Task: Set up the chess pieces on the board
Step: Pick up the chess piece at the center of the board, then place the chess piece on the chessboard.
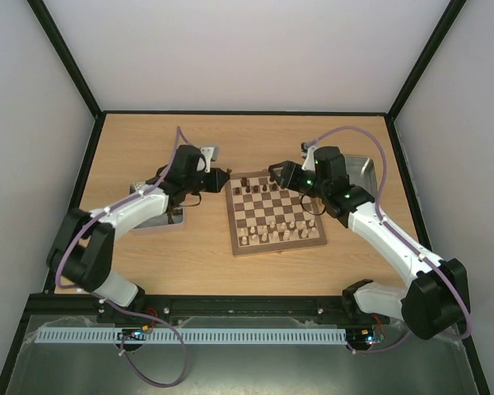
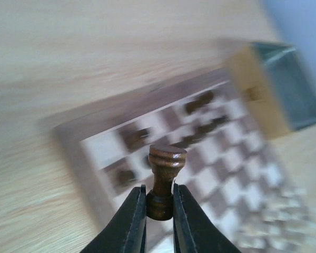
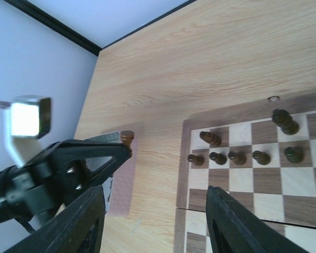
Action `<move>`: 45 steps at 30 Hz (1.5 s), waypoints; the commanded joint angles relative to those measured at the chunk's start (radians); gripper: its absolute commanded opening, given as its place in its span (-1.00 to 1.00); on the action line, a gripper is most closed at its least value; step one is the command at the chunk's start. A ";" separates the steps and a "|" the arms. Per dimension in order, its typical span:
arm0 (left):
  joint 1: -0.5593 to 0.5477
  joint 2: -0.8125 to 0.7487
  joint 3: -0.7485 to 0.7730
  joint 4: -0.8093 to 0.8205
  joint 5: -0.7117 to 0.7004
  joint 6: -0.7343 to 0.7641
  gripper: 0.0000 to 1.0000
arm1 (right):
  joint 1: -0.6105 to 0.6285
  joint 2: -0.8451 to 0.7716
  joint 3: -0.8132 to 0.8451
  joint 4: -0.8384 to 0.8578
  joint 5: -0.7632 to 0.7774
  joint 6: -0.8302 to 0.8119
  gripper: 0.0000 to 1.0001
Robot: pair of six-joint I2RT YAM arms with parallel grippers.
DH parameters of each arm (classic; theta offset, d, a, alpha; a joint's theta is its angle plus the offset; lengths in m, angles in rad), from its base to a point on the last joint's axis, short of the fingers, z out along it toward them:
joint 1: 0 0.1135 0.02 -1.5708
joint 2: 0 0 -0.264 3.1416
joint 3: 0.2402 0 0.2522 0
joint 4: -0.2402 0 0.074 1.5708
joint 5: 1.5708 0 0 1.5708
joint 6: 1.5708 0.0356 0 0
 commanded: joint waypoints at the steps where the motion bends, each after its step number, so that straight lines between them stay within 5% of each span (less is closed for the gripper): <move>1: -0.009 -0.106 -0.084 0.294 0.314 -0.011 -0.86 | 0.005 0.017 -0.018 0.113 -0.083 0.066 0.03; 16: -0.082 -0.178 -0.095 0.344 0.506 0.104 -0.86 | 0.115 0.072 0.076 0.071 -0.164 -0.026 0.11; 25: -0.082 -0.197 -0.095 0.324 0.519 0.114 -0.86 | 0.117 0.068 0.047 0.132 -0.127 0.066 -0.53; 31: -0.082 -0.211 -0.091 0.323 0.525 0.073 -0.78 | 0.117 0.073 0.024 0.192 -0.173 0.135 -0.75; 38: -0.079 -0.257 -0.126 0.446 0.485 -0.141 0.00 | 0.117 0.006 -0.109 0.485 -0.126 0.440 -0.87; 45: -0.090 -0.294 -0.256 0.717 0.373 -0.480 0.12 | 0.117 -0.028 -0.217 0.818 -0.025 0.790 -0.86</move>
